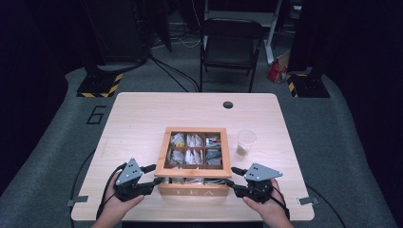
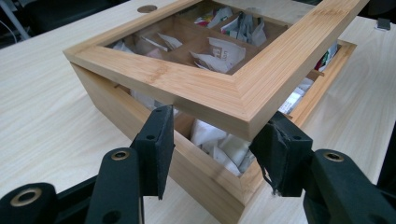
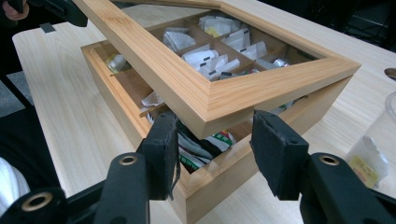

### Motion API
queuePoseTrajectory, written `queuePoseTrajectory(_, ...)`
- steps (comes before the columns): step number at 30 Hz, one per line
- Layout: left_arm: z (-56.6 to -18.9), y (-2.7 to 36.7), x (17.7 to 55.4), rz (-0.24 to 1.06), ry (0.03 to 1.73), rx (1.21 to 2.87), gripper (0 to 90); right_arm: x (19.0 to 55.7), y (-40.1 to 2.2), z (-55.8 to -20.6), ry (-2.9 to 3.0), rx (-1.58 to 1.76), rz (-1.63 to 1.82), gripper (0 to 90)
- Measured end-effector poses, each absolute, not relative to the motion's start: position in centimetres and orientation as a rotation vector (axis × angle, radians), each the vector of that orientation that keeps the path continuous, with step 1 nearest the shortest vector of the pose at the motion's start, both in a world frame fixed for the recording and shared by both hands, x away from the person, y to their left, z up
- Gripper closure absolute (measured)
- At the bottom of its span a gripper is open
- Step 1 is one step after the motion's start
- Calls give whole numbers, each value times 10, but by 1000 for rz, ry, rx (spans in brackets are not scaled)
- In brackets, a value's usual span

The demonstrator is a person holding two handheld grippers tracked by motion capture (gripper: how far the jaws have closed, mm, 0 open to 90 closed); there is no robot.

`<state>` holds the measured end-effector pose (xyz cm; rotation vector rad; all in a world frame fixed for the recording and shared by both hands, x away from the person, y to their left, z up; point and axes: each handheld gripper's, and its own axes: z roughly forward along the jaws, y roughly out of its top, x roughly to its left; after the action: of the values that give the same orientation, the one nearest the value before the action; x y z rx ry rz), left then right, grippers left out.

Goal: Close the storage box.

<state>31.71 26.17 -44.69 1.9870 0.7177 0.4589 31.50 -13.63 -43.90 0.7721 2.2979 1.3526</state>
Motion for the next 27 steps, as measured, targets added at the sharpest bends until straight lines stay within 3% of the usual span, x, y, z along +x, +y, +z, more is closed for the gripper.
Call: queuePoseTrajectory(27, -464, 258, 312, 371, 761, 2019, 493, 314, -135, -457, 2373, 816, 1309, 508)
